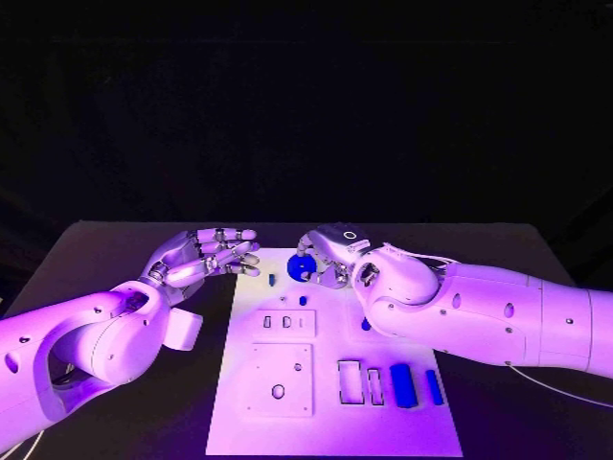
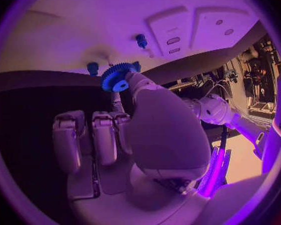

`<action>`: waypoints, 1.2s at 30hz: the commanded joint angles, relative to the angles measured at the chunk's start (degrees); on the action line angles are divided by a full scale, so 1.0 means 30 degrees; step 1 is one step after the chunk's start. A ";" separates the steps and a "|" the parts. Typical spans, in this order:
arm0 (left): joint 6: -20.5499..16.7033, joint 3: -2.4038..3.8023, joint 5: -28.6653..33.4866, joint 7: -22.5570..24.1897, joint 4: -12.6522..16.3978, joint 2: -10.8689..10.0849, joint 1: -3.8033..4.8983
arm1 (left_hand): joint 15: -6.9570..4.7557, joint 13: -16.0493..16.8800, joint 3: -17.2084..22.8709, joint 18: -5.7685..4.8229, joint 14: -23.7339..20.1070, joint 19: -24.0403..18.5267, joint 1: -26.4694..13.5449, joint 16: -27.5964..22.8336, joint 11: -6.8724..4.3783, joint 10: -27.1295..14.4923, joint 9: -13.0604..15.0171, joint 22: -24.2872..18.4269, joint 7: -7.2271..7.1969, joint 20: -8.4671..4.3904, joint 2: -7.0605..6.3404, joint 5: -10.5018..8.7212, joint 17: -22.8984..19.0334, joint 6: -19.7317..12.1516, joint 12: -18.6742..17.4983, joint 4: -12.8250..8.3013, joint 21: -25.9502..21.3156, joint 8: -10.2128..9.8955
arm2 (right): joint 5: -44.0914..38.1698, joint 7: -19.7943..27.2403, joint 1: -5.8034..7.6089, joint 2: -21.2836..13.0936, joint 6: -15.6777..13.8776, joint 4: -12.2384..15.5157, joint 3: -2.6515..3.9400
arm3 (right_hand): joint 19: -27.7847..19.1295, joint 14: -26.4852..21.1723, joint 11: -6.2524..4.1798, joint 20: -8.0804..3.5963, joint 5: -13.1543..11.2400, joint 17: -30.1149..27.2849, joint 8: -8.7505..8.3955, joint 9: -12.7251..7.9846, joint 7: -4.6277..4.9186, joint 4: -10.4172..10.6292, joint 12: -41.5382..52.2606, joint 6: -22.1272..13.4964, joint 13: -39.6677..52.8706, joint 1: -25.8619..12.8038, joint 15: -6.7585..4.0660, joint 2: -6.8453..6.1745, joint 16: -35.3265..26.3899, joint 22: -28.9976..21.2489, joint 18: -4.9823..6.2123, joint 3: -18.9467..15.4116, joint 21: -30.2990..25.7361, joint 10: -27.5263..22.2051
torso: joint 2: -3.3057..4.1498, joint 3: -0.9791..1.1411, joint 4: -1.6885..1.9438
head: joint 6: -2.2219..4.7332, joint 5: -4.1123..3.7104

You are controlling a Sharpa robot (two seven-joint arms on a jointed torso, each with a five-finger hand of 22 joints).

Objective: Assemble the parts on the task board

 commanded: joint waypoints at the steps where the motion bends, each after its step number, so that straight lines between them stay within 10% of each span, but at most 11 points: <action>1: 0.0349 0.0014 -0.0079 0.0095 0.0028 0.0021 0.0018 | 0.0028 -0.0032 0.0071 0.0004 -0.0094 -0.0145 -0.0025 0.0064 0.0034 -0.0151 0.0016 0.0016 0.0673 0.0036 0.0183 -0.0089 0.0029 -0.0164 -0.0066 -0.0064 0.0076 -0.0086 | -0.0773 -0.0047 -0.0120 0.0168 0.0452 -0.0251 -0.0007 | 0.1999 0.1793 -0.0133 -0.0135 -0.0104 0.4100 0.0031 0.0005 -0.0040 -0.0019 0.0072 0.0116 0.5031 -0.0128 -0.0170 -0.0147 0.0081 0.5028 -0.0271 0.0118 0.0083 0.1954 | 0.0003 0.0006 -0.0018 | -0.0041 0.0059; 27: 0.0326 0.0014 -0.0104 0.0054 0.0039 0.0006 0.0019 | 0.0040 -0.0032 0.0075 -0.0002 -0.0127 -0.0186 -0.0053 0.0067 0.0042 -0.0163 0.0017 0.0037 0.0681 0.0044 0.0183 -0.0090 0.0043 -0.0171 -0.0061 -0.0069 0.0106 -0.0091 | -0.0609 0.0200 -0.0331 0.1050 0.1233 -0.1958 -0.0020 | 0.1999 0.1774 -0.0101 -0.0130 -0.0280 0.4017 -0.0067 -0.0037 -0.0009 0.0019 0.0072 0.0068 0.5031 -0.0271 -0.0161 -0.0201 0.0055 0.5028 -0.0271 0.0251 0.0083 0.1954 | -0.0003 0.0042 -0.0069 | -0.0001 0.0131; 36: 0.0325 0.0014 -0.0105 0.0028 0.0055 -0.0011 0.0020 | 0.0052 -0.0031 0.0077 -0.0008 -0.0166 -0.0226 -0.0078 0.0062 0.0049 -0.0172 0.0018 0.0052 0.0687 0.0052 0.0184 -0.0090 0.0052 -0.0174 -0.0058 -0.0070 0.0127 -0.0094 | -0.0200 0.0660 -0.0385 0.1311 0.1354 -0.2169 -0.0052 | 0.1999 0.1756 0.0132 0.0039 -0.2204 0.3950 -0.0815 -0.0296 0.0236 0.0154 -0.0123 -0.0672 0.4821 -0.1220 0.0036 -0.0582 0.0031 0.5028 -0.0271 -0.0005 0.0083 0.1779 | 0.0009 0.0035 -0.0027 | -0.0050 0.0099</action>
